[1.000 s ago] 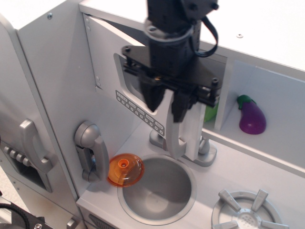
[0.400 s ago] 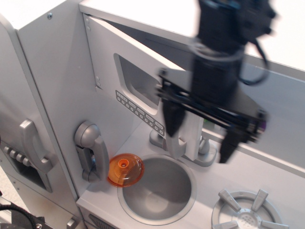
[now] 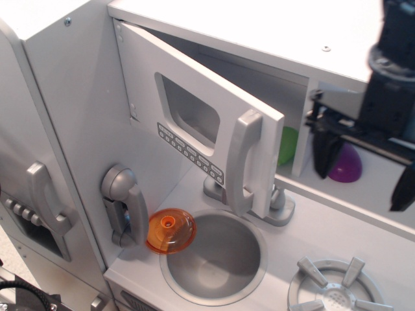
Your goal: Open microwave
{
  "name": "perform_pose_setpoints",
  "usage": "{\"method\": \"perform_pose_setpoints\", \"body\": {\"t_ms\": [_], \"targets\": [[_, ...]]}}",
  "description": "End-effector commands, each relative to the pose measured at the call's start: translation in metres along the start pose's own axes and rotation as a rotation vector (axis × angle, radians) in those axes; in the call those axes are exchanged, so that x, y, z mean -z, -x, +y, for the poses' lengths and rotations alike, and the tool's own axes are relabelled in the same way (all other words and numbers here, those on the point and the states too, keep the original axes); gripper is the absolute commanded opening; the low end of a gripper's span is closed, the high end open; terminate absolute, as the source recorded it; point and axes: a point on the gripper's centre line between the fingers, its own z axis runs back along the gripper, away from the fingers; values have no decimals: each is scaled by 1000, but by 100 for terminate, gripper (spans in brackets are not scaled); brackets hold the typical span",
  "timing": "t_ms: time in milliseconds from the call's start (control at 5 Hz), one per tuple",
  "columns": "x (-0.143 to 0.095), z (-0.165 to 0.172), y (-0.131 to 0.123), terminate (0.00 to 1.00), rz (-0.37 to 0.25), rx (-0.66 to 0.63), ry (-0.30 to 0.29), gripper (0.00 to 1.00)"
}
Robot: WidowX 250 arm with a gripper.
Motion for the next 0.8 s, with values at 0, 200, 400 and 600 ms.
{"method": "perform_pose_setpoints", "body": {"t_ms": [0,200,400,600], "targets": [[-23,24,-30,0,-118,3,-5,100],[-25,50,-29,0,-116,8,-37,100],[-23,80,-20,0,-95,12,-35,100],[-22,100,-4,0,-73,-6,-22,100]]}}
